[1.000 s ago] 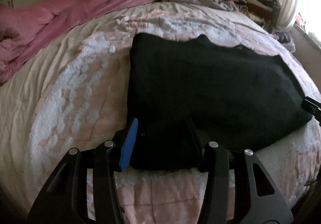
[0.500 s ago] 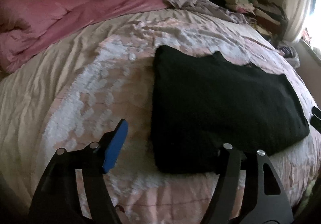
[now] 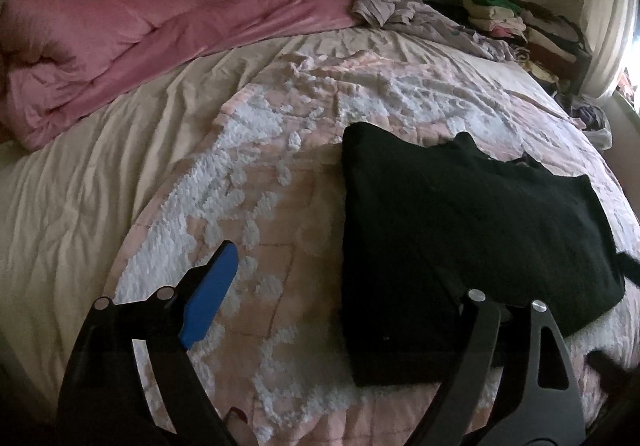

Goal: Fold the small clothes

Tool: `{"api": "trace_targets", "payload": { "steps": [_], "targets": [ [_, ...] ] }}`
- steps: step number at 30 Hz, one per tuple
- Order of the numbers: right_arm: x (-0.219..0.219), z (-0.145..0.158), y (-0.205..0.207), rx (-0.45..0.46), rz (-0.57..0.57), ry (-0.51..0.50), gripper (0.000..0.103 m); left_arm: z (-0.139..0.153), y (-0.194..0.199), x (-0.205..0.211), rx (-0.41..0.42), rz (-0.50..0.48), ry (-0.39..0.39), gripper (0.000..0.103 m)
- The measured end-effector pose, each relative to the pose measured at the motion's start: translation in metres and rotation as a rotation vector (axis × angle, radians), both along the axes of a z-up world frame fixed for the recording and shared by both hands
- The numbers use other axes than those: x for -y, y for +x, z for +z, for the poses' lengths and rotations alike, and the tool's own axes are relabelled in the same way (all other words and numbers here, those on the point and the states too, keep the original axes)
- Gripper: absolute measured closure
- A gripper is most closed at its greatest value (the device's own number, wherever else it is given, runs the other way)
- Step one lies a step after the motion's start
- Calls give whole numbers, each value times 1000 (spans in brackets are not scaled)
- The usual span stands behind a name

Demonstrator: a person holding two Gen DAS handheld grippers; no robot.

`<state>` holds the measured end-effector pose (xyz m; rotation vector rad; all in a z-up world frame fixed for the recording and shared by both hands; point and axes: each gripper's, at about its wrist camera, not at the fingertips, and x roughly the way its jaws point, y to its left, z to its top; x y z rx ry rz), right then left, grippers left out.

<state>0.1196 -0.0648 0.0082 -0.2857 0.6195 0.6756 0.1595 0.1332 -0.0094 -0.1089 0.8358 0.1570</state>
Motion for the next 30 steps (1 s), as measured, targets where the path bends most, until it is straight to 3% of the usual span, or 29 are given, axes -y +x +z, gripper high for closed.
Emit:
{"api": "trace_targets", "payload": {
  "steps": [7,15,25,28,30],
  "targets": [
    [-29,-23,-5,4,68,-79,17,-10,19,-5,-29,9,-9,20],
    [-54,-50,-4,8,122,-168,17,-20,55,-11,-73,-7,-89,20],
    [-95,-77,-1,125,150,-317,18,-40,85,-13,-124,-32,-164,20],
    [-104,-80,6,166,132,-341,21,-45,89,-12,-134,-42,-178,20],
    [-107,-82,9,192,120,-356,32,-47,90,-15,-136,-39,-198,20]
  ]
}}
